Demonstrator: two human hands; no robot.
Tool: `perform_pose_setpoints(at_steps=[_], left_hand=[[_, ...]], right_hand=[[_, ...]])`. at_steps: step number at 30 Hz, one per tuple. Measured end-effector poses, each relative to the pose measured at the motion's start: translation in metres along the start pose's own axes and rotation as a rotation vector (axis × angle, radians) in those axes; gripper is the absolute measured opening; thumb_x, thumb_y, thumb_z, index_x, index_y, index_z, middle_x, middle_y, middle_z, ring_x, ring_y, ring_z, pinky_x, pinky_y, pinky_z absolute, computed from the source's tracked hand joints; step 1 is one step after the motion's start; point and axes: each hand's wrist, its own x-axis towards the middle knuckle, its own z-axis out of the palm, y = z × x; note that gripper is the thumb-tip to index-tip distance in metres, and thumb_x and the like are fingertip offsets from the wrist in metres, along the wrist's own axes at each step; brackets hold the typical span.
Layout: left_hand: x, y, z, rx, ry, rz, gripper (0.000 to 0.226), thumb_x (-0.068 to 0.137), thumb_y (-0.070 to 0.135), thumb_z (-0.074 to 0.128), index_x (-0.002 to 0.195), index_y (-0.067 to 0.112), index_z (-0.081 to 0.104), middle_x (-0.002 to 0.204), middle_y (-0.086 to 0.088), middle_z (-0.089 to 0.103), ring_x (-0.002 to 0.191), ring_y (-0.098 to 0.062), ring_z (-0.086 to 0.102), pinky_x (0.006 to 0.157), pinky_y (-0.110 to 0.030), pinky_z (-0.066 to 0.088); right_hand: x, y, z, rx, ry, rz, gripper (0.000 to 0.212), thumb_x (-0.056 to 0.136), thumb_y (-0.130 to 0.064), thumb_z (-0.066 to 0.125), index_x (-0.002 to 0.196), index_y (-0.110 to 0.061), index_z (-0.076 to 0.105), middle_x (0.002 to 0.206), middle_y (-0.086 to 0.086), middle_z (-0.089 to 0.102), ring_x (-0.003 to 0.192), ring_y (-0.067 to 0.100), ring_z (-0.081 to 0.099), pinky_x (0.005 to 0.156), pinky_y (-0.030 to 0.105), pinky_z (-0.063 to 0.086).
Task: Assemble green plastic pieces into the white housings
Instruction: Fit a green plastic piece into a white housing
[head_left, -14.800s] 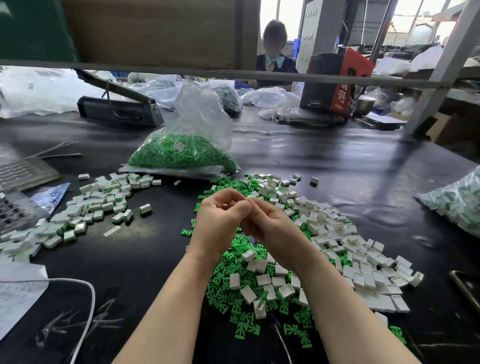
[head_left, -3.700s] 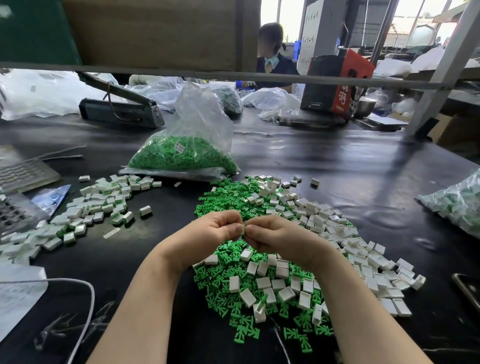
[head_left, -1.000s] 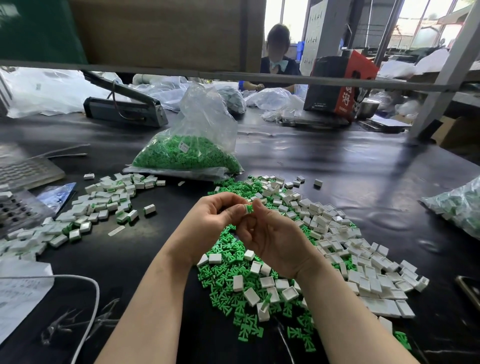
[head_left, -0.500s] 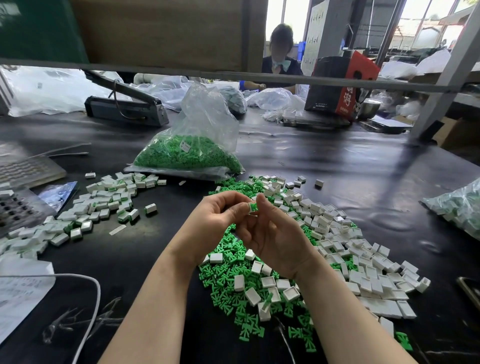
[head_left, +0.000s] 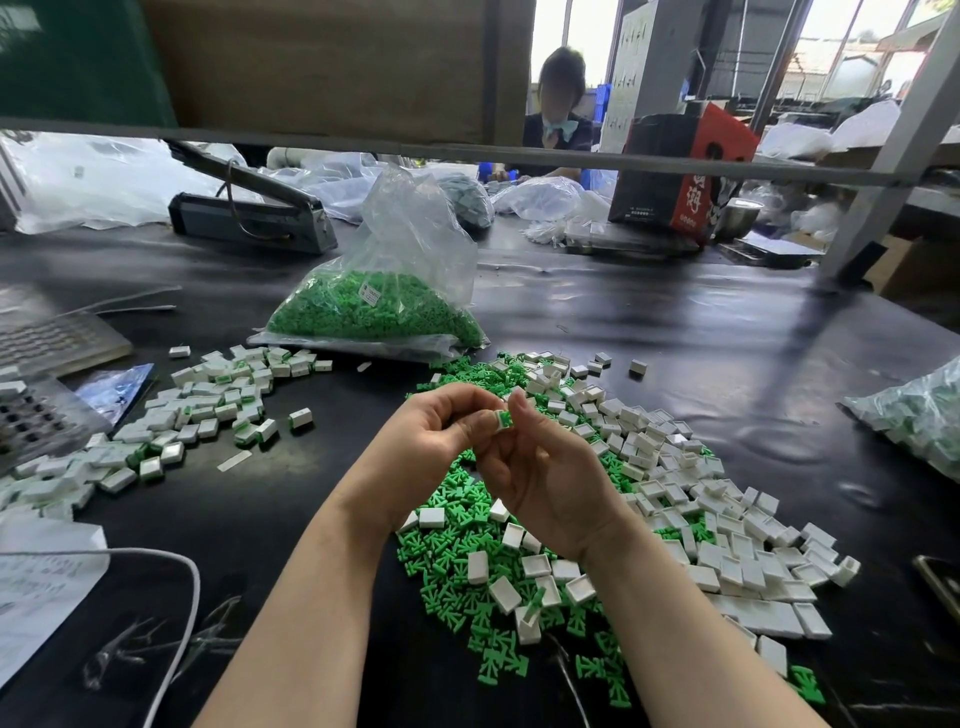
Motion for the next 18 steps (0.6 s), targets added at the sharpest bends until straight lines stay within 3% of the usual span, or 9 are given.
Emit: perform_pose_setpoints(at_steps=[12,18], left_hand=[[-0.0015,-0.0003,-0.0011,0.031,0.017,-0.005,0.011,0.094,0.004,0.057,0.095,0.009,0.068,0.082,-0.005,0.069,0.083,-0.015,0.062,0.089,-0.037,0.049],[-0.0012,0.0001,-0.0014,0.038,0.017,-0.012,0.012,0.095,0.005,0.057,0.095,0.009,0.068,0.079,0.0,0.068,0.081,-0.012,0.062,0.086,-0.033,0.05]], right_hand=[[-0.0008,0.0001,0.0017,-0.042,-0.005,-0.02,0.032,0.083,-0.047,0.06,0.079,-0.017,0.071,0.06,-0.003,0.049,0.055,0.009,0.039,0.064,0.028,0.025],[-0.0006,0.0013,0.0027,-0.056,-0.003,-0.011,0.037,0.082,-0.051,0.058,0.08,-0.015,0.067,0.058,-0.002,0.048,0.055,0.011,0.038,0.066,0.03,0.025]])
